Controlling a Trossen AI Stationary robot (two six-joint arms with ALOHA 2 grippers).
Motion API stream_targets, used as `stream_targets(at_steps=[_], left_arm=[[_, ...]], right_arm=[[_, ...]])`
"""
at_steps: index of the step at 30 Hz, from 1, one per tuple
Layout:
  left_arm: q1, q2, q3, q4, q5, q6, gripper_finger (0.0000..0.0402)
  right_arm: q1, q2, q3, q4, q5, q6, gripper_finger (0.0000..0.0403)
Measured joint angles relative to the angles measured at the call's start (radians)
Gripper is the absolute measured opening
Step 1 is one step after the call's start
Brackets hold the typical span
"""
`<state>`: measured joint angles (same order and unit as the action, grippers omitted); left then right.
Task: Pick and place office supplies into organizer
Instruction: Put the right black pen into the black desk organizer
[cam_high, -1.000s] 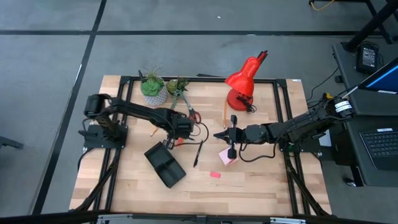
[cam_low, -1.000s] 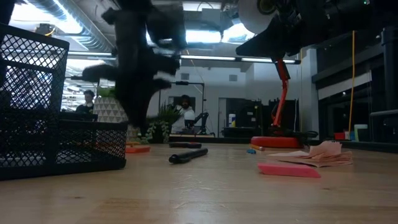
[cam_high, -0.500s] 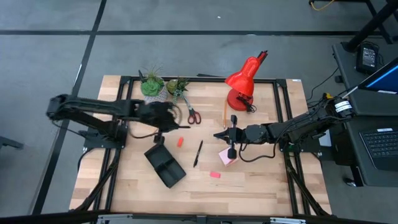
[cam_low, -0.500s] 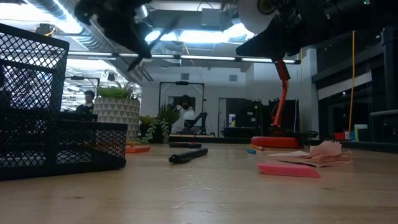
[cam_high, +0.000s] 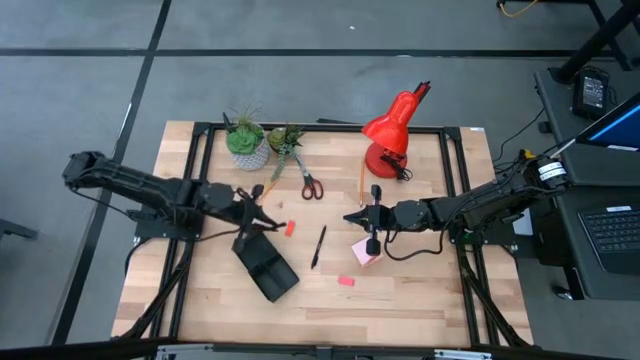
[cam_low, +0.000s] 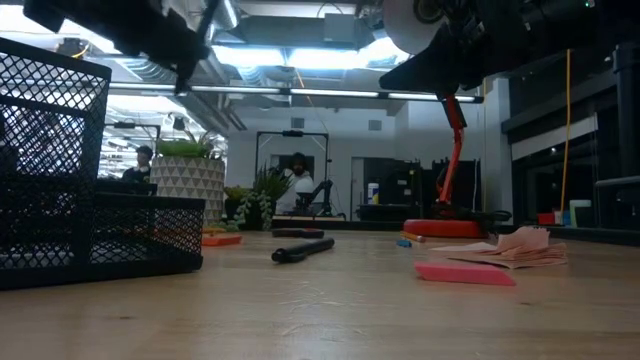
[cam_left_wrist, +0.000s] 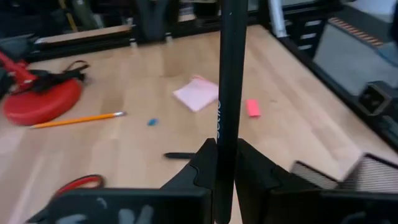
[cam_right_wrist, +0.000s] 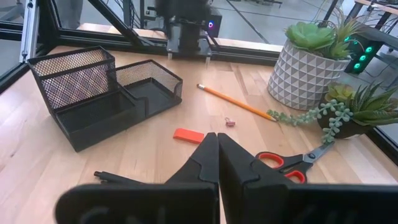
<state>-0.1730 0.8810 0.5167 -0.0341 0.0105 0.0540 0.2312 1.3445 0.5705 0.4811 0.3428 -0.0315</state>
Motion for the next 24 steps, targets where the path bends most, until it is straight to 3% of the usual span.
stream_targets(at_steps=[6, 18, 24], left_arm=[[-0.108, -0.001, 0.000, 0.009, -0.032, -0.017, 0.0025], [-0.333, 0.054, 0.000, 0.008, -0.225, -0.138, 0.0025], [-0.432, 0.099, 0.000, 0.056, -0.256, -0.155, 0.0025]], right_arm=[[0.000, 0.000, 0.000, 0.000, 0.000, 0.000, 0.0000], [0.000, 0.000, 0.000, 0.069, 0.000, -0.077, 0.0000], [0.000, 0.000, 0.000, 0.078, 0.000, -0.047, 0.0000]])
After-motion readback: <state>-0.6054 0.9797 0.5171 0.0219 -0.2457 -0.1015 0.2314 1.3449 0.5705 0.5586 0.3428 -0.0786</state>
